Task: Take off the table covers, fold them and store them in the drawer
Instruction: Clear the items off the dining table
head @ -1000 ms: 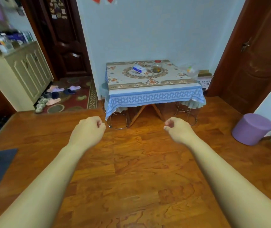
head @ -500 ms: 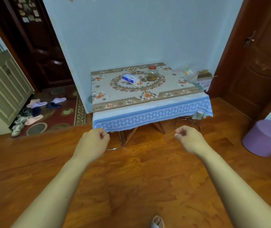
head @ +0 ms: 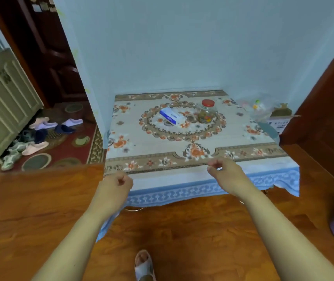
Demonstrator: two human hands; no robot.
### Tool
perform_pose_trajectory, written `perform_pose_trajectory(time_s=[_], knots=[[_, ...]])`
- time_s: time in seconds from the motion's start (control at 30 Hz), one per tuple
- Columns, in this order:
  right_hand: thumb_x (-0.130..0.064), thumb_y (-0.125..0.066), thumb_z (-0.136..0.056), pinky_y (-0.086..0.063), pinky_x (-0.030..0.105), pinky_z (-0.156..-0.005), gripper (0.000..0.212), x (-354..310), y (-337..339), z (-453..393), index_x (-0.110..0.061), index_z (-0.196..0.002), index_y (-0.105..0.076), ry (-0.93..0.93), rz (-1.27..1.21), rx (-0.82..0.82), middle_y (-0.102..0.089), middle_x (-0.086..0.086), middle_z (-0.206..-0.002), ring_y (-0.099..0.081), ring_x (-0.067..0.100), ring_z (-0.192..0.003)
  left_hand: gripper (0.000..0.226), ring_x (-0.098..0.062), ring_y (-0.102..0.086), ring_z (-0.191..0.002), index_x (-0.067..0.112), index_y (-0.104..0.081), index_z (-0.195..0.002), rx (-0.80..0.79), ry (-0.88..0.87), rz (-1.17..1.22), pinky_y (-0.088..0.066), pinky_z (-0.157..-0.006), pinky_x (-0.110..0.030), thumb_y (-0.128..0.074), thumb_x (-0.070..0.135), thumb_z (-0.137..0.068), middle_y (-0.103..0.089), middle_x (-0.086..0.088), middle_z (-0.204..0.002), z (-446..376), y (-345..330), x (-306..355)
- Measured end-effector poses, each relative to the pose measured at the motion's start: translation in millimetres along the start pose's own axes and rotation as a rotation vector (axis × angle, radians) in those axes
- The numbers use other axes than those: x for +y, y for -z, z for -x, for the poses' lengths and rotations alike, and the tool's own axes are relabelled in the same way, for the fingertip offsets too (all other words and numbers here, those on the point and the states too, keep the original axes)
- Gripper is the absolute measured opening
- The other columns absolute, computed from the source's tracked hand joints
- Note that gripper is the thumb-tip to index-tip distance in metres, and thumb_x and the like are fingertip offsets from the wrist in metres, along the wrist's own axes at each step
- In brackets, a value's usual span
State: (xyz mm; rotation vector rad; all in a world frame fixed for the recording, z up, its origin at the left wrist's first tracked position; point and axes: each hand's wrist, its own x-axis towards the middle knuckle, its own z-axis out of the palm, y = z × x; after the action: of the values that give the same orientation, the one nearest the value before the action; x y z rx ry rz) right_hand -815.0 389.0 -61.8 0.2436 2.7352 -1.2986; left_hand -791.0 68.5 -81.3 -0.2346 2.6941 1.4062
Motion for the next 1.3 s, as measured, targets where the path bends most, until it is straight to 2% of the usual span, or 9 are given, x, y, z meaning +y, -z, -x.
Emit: perform_pose_trajectory(time_s=[0.17,0.43,0.53,0.63,0.8,0.93,1.0,1.13,1.3], knots=[[-0.022,-0.056,-0.102,-0.045,0.035,-0.083,0.012,18,-13,-107,-0.017,-0.111,-0.063,-0.135,-0.018,0.011,-0.062,0.001,-0.11,-0.06,0.025,-0.104,0.032,-0.018,-0.045,-0.055,0.0,-0.06,-0.073,-0.04,0.079,-0.029,-0.033,-0.057,-0.033,-0.056,0.018,-0.099,-0.055,-0.017,-0.065,-126,-21,-12],[-0.017,-0.058,-0.1,-0.04,0.029,-0.079,0.01,63,-25,-234,-0.019,-0.105,-0.066,-0.237,0.022,0.036,-0.064,-0.004,-0.1,-0.06,0.02,-0.1,0.021,-0.022,-0.063,-0.07,0.012,-0.07,-0.081,-0.145,0.152,-0.077,-0.045,-0.063,-0.03,-0.057,0.018,-0.097,-0.07,-0.005,-0.076,-288,-62,27],[-0.016,-0.055,-0.1,-0.047,0.032,-0.075,0.013,77,-50,-287,-0.022,-0.095,-0.066,-0.249,0.07,-0.01,-0.063,-0.007,-0.089,-0.062,0.022,-0.093,0.019,-0.017,-0.063,-0.075,0.019,-0.07,-0.084,-0.137,0.215,-0.06,-0.047,-0.068,-0.031,-0.058,0.023,-0.098,-0.069,0.001,-0.078,-327,-80,27],[-0.019,-0.053,-0.096,-0.045,0.03,-0.078,0.017,80,-77,-350,-0.023,-0.102,-0.068,-0.213,0.108,-0.139,-0.065,-0.009,-0.101,-0.063,0.017,-0.099,0.015,-0.017,-0.065,-0.086,0.023,-0.067,-0.086,-0.074,0.319,-0.047,-0.052,-0.08,-0.036,-0.06,0.025,-0.099,-0.07,0.003,-0.085,-347,-98,27],[-0.037,-0.058,-0.089,-0.043,0.05,-0.107,0.058,52,-107,-487,-0.022,-0.142,-0.04,-0.049,0.239,-0.15,-0.04,0.008,-0.143,-0.04,0.032,-0.133,0.014,-0.018,-0.065,-0.086,0.024,-0.068,-0.086,0.016,0.485,-0.03,-0.05,-0.08,-0.035,-0.061,0.025,-0.099,-0.07,0.003,-0.086,-361,-115,38],[-0.065,-0.062,-0.083,-0.017,0.058,-0.121,0.106,32,-123,-585,-0.027,-0.158,0.002,-0.037,0.448,-0.193,0.003,0.013,-0.166,0.002,0.042,-0.151,0.015,-0.019,-0.065,-0.078,0.024,-0.07,-0.085,0.095,0.572,0.021,-0.046,-0.069,-0.031,-0.062,0.026,-0.098,-0.072,0.002,-0.084,-363,-123,48],[-0.076,-0.062,-0.078,-0.008,0.056,-0.123,0.119,39,-133,-612,-0.026,-0.158,0.01,-0.036,0.573,-0.262,0.012,0.014,-0.166,0.008,0.042,-0.152,0.015,-0.019,-0.066,-0.07,0.025,-0.071,-0.087,0.087,0.605,0.028,-0.048,-0.065,-0.03,-0.061,0.028,-0.098,-0.073,0.0,-0.083,-361,-128,53],[-0.062,-0.071,-0.076,-0.034,0.056,-0.113,0.108,58,-139,-633,-0.026,-0.156,-0.008,0.03,0.586,-0.261,-0.026,0.019,-0.157,-0.026,0.044,-0.142,0.015,-0.025,-0.068,-0.066,0.024,-0.071,-0.089,0.048,0.645,0.061,-0.049,-0.057,-0.028,-0.06,0.026,-0.099,-0.073,-0.003,-0.081,-358,-140,62],[-0.051,-0.071,-0.076,-0.055,0.049,-0.091,0.081,67,-96,-584,-0.024,-0.144,-0.038,0.005,0.109,-0.197,-0.051,0.005,-0.13,-0.052,0.029,-0.12,0.02,-0.03,-0.072,-0.086,0.027,-0.076,-0.081,-0.067,0.69,0.213,-0.058,-0.087,-0.049,-0.065,0.022,-0.097,-0.076,-0.003,-0.084,-355,-159,66]])
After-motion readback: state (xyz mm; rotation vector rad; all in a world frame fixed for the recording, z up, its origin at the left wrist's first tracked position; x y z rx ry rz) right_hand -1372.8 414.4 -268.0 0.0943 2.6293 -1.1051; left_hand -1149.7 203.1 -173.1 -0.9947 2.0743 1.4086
